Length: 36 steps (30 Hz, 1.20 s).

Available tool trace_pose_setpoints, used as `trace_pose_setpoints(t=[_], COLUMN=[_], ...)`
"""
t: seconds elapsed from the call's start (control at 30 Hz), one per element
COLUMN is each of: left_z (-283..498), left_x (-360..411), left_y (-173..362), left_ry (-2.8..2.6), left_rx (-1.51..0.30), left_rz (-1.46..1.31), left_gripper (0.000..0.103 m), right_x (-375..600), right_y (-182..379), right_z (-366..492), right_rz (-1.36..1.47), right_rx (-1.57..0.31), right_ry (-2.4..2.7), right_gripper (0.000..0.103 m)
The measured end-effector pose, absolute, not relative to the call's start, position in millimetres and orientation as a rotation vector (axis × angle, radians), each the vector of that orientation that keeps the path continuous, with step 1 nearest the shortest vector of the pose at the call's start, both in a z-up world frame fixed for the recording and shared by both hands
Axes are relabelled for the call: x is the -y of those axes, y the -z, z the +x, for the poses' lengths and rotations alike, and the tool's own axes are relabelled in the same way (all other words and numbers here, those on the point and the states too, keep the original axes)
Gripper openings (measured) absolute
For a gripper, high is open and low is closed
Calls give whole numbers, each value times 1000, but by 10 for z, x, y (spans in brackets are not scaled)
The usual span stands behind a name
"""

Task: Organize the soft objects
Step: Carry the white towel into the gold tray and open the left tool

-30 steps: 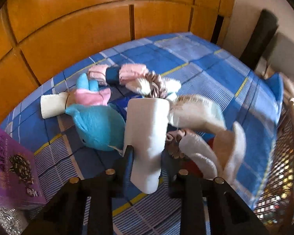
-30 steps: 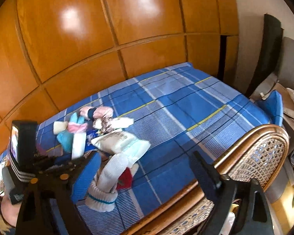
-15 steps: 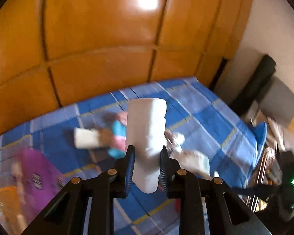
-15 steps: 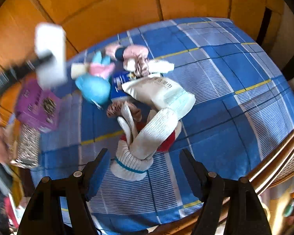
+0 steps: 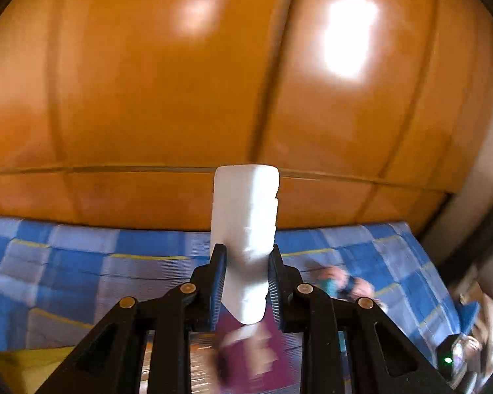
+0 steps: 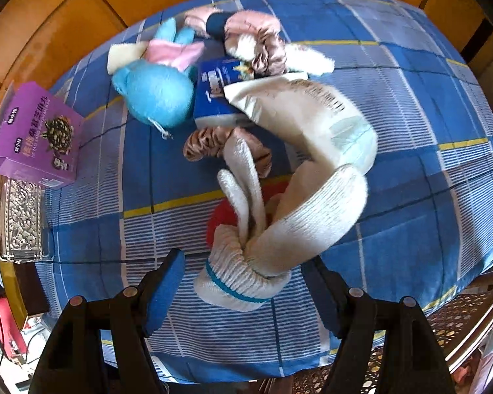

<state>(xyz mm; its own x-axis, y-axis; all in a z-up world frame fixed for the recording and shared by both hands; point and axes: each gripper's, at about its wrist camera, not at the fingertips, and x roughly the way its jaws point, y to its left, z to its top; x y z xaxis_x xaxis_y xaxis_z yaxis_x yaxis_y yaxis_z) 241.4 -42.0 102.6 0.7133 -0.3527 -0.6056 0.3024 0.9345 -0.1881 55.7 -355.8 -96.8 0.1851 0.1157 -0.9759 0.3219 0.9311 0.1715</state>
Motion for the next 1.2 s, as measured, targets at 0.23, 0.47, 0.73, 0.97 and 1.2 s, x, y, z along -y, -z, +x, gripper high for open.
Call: trace_pose_setpoints(t=[0.23,0.47,0.73,0.97,1.2], left_z=[2013,1393,986,916,676], left_x=[-612,-1457,-1932,-1961,-1944], left_y=[-744,-281,381,700,652], left_ry=[214,79,-27,-75,-96], left_rx=[-677,-705,-809,-861,-820], left_rz=[-140,-264,-355,-348,-296], left_gripper=[25,26,27,47,75], right_x=[3467,3277,2956,2596,2421], right_y=[1131,1267,1192,949,442], right_z=[668,740,572,416,605], right_rz=[357,309,286,217,158], right_rx=[-1431,-1413,-1312,-1216,-1085], right_ry=[165,195,162,94,67], right_gripper=[74,58,47,46,46])
